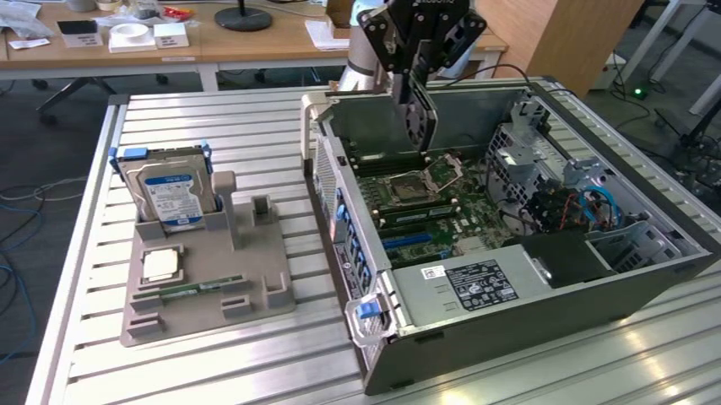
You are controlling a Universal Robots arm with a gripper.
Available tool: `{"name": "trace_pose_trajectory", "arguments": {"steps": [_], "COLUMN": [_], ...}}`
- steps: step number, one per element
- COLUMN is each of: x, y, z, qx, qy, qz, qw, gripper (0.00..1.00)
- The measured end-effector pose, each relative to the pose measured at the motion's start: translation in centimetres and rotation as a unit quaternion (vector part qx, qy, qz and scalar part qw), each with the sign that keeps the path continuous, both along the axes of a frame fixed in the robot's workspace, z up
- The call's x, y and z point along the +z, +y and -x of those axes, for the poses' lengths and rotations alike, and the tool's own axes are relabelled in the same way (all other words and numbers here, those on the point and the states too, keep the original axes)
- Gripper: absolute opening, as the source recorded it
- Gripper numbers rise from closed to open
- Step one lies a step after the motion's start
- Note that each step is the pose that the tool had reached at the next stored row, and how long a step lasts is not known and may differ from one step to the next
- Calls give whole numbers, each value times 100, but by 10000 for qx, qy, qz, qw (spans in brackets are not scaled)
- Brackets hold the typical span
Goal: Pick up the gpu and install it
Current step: 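Pick up the gpu and move the gpu toward the slot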
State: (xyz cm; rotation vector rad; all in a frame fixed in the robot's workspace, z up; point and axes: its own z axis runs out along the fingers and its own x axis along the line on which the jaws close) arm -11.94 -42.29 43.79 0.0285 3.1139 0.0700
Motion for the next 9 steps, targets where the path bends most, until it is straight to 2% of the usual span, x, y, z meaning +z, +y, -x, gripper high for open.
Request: {"name": "trace_pose_trajectory", "arguments": {"steps": [9], "x": [0], "y": [9], "z": [-152], "qx": [0], "qy": [0], "qz": [0], "qw": [10000], "gripper": [26]}}
